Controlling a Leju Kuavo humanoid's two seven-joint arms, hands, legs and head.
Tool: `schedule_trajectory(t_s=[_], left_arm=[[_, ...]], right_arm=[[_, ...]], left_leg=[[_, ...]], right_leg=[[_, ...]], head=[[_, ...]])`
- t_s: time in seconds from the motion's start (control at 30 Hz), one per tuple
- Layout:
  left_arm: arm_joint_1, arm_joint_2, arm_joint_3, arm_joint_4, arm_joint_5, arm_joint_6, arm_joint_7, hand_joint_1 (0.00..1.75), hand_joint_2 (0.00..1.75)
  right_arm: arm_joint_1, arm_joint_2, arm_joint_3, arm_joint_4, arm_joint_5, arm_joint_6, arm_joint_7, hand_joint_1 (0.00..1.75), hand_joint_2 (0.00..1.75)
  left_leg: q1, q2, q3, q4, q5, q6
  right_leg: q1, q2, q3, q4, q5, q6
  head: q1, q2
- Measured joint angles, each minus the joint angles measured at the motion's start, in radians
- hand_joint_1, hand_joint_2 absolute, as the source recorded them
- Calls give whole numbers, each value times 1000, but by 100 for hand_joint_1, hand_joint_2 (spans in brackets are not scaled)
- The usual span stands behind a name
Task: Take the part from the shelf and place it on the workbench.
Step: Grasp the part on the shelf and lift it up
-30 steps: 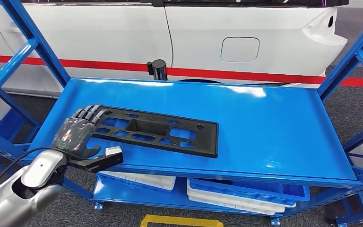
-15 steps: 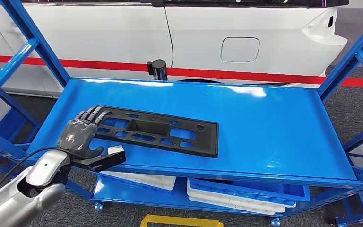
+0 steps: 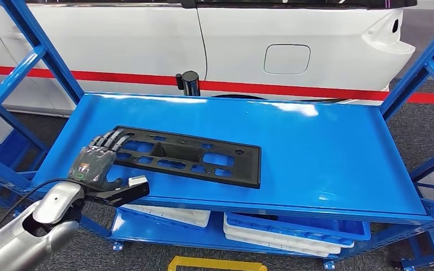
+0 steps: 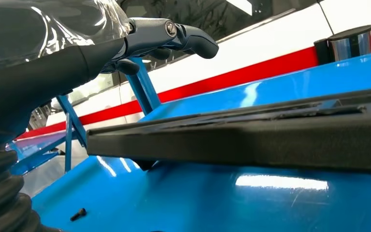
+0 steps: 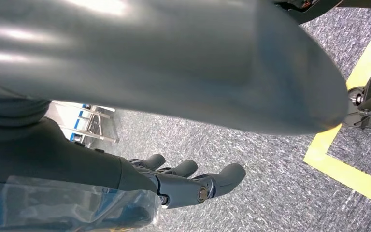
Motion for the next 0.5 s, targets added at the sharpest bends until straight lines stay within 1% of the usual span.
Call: schedule_trajectory(t_s=[0.07,0.2,0.23,0.5], left_arm=[[1,0,0,3,1,0,0,2,175],[3,0,0,7,0,4,0,172,175],[4,0,0,9,-1,6,-1,175,175],[4,0,0,14,6,3,-5,175,175]], right_arm=[[0,0,0,0,0,0,0,0,0],[0,0,0,0,-1,0,0,0,0],[0,0,0,0,-1,0,0,0,0],[0,0,1,0,-3,0,0,0,0]], left_leg=[[0,0,0,0,0,0],[0,0,0,0,0,0],[0,0,0,0,0,0],[0,0,0,0,0,0]], right_leg=[[0,0,0,0,0,0],[0,0,0,0,0,0],[0,0,0,0,0,0],[0,0,0,0,0,0]], head=[[0,0],[0,0],[0,0],[0,0]])
